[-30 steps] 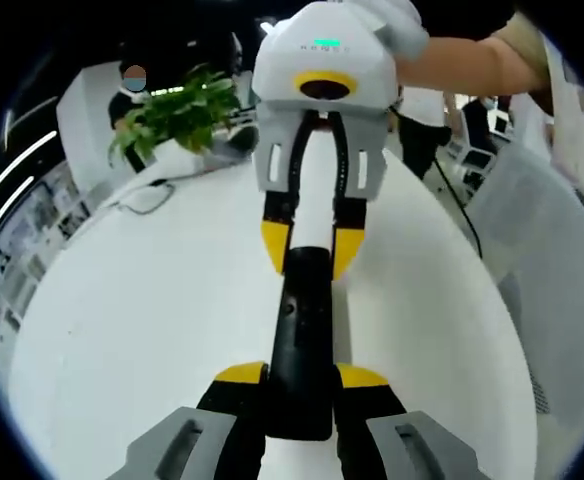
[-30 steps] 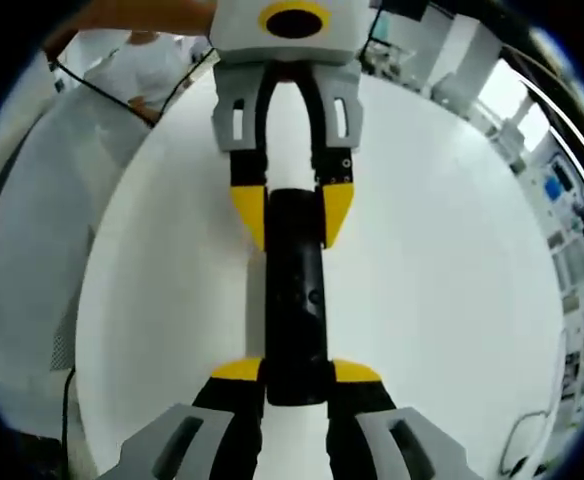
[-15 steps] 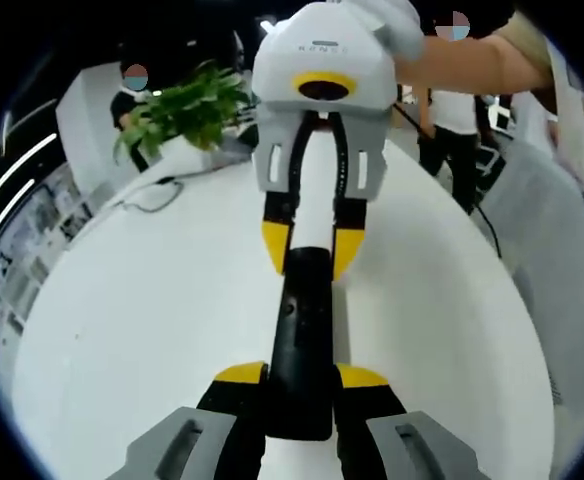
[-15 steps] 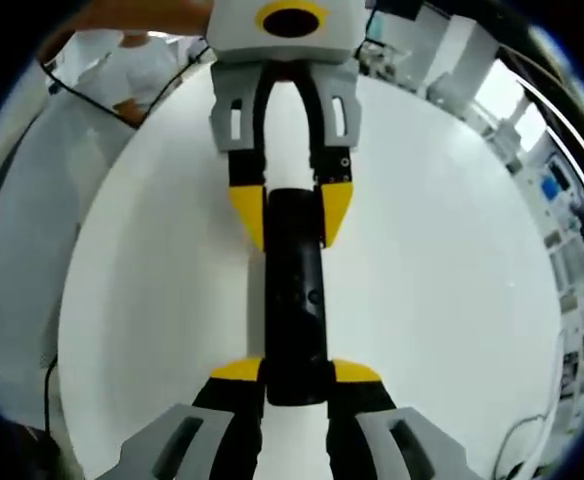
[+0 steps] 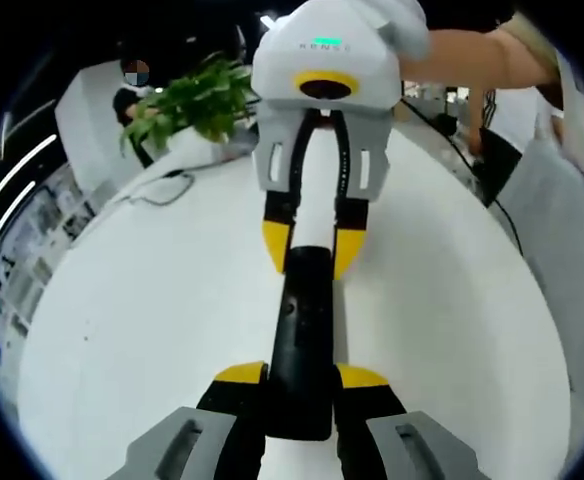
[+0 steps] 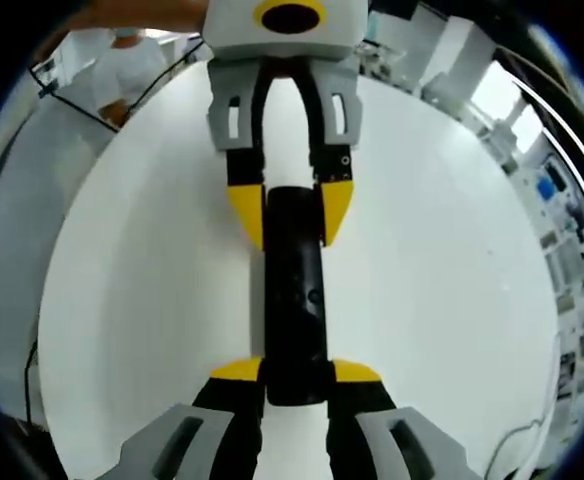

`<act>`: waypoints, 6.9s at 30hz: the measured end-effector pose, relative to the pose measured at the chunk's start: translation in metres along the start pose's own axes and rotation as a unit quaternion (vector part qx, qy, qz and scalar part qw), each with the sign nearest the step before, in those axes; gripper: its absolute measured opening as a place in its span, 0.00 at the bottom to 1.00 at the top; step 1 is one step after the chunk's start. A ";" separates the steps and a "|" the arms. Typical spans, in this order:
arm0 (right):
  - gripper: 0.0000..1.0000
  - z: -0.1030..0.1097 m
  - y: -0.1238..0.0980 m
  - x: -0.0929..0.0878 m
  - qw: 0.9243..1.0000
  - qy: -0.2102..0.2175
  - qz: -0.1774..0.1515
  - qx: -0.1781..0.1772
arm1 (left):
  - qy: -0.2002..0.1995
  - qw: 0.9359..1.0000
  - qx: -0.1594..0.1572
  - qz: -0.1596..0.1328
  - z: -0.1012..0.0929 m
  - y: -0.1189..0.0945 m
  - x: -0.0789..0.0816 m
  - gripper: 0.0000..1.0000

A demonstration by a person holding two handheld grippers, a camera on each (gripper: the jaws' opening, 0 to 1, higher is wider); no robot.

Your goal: Press the specified remote control buttons in sequence, fully releasing each button before pressing the next.

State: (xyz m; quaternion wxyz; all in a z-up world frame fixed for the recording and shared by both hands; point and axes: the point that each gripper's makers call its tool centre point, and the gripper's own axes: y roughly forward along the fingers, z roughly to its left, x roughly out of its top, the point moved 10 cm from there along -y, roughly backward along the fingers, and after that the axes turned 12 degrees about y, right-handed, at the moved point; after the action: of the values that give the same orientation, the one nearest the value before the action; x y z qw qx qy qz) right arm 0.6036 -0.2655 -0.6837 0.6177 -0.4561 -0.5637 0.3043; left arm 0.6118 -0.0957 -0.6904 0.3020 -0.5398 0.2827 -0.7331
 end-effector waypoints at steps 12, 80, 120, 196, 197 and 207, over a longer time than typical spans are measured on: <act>0.21 -0.016 0.006 0.003 1.000 0.000 -0.001 -0.005 | 0.000 1.000 0.003 0.010 0.013 0.004 -0.005 0.24; 0.29 -0.029 0.005 -0.006 0.994 0.075 -0.071 -0.029 | -0.067 0.996 0.065 -0.012 0.013 -0.006 -0.011 0.28; 0.45 0.065 -0.058 -0.026 0.940 0.222 -0.244 -0.092 | -0.207 0.945 0.213 -0.134 -0.086 -0.084 0.005 0.51; 0.73 0.227 -0.109 -0.058 0.896 0.224 -0.349 -0.160 | -0.250 0.899 0.295 -0.207 -0.238 -0.166 0.023 0.72; 0.73 0.228 -0.109 -0.058 0.896 0.223 -0.350 -0.161 | -0.249 0.899 0.296 -0.208 -0.237 -0.166 0.023 0.72; 0.73 0.223 -0.112 -0.055 0.888 0.234 -0.357 -0.173 | -0.246 0.896 0.302 -0.214 -0.235 -0.167 0.022 0.72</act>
State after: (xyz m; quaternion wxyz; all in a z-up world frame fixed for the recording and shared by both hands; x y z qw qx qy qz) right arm 0.3608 -0.3101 -0.6169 0.7096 -0.3818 -0.5715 -0.1550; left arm 0.3573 0.0185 -0.6142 0.3462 -0.6331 -0.1578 -0.6741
